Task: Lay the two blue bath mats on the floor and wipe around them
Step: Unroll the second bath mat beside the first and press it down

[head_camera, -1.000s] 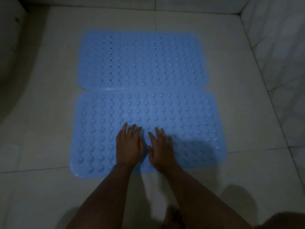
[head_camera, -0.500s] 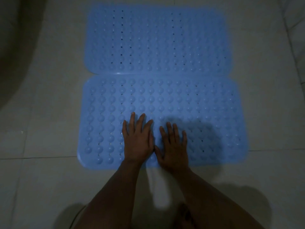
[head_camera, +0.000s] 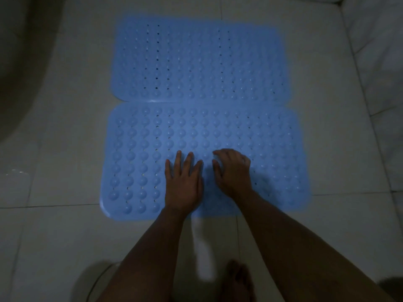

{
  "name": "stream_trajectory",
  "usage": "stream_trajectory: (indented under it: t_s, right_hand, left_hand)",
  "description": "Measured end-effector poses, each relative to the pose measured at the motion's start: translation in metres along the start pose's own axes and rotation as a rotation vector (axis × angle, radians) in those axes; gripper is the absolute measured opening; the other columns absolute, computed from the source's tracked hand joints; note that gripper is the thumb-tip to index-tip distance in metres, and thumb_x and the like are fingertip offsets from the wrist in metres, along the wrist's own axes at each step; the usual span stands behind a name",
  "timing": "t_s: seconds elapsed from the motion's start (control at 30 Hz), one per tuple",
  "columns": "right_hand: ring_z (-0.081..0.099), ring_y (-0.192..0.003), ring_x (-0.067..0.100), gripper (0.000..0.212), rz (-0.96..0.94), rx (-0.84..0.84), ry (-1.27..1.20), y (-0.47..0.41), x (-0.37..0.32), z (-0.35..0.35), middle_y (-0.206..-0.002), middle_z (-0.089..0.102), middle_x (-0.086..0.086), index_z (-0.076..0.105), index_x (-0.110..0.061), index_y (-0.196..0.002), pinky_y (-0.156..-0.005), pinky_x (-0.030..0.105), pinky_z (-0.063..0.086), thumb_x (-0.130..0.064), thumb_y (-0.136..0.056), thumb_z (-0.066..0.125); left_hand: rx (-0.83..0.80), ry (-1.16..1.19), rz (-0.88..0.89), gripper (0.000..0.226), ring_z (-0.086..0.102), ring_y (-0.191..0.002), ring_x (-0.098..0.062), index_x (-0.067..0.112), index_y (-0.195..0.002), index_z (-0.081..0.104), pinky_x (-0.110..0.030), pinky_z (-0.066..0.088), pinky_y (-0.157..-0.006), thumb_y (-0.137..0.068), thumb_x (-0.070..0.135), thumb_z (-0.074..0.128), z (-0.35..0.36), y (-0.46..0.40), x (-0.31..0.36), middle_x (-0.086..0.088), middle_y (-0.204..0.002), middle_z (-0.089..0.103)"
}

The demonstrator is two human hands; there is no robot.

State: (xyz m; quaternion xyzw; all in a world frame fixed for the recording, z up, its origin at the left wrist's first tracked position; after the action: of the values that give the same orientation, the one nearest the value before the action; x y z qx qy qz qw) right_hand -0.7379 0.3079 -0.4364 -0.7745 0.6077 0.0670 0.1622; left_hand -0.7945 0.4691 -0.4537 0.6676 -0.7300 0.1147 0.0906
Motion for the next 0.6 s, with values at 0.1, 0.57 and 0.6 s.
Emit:
stream_trajectory:
  t_s: [0.1, 0.57, 0.6]
  right_hand:
    - [0.063, -0.115, 0.022, 0.029, 0.017, 0.048, -0.012, -0.015, 0.007, -0.013, -0.118, 0.068, -0.003, 0.069, -0.024, -0.118, -0.095, 0.047, 0.046, -0.037, -0.098, 0.052]
    - [0.061, -0.122, 0.027, 0.03, -0.017, -0.019, -0.03, -0.017, 0.031, 0.012, -0.122, 0.067, 0.003, 0.07, -0.022, -0.119, -0.1, 0.051, 0.047, -0.037, -0.099, 0.052]
    - [0.061, -0.122, 0.028, 0.031, -0.023, -0.019, -0.033, -0.016, 0.032, 0.011, -0.122, 0.067, 0.004, 0.07, -0.021, -0.119, -0.1, 0.051, 0.047, -0.037, -0.099, 0.052]
  left_hand:
    - [-0.097, -0.005, 0.057, 0.059, 0.013, -0.157, -0.043, 0.018, -0.155, 0.045, -0.071, 0.016, -0.12, -0.101, 0.043, 0.04, 0.022, -0.002, 0.012, -0.015, -0.168, 0.027]
    - [-0.069, -0.019, 0.118, 0.076, 0.003, -0.16, -0.038, 0.022, -0.163, 0.029, -0.068, 0.012, -0.122, -0.102, 0.066, 0.039, 0.045, 0.003, 0.007, -0.011, -0.173, 0.011]
    - [-0.088, -0.026, 0.117, 0.078, 0.002, -0.16, -0.037, 0.023, -0.163, 0.028, -0.068, 0.011, -0.122, -0.101, 0.069, 0.038, 0.045, 0.003, 0.007, -0.01, -0.173, 0.01]
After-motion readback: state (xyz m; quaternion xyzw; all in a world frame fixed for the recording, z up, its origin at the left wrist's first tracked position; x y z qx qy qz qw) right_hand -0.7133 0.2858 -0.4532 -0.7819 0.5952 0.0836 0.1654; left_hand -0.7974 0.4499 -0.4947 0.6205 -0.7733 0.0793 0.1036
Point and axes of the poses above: each hand's wrist, its own y-axis away from the middle knuckle, its own z-axis out of the palm, x = y × z, the point moved 3 cm from there along -y, towards the middle knuckle
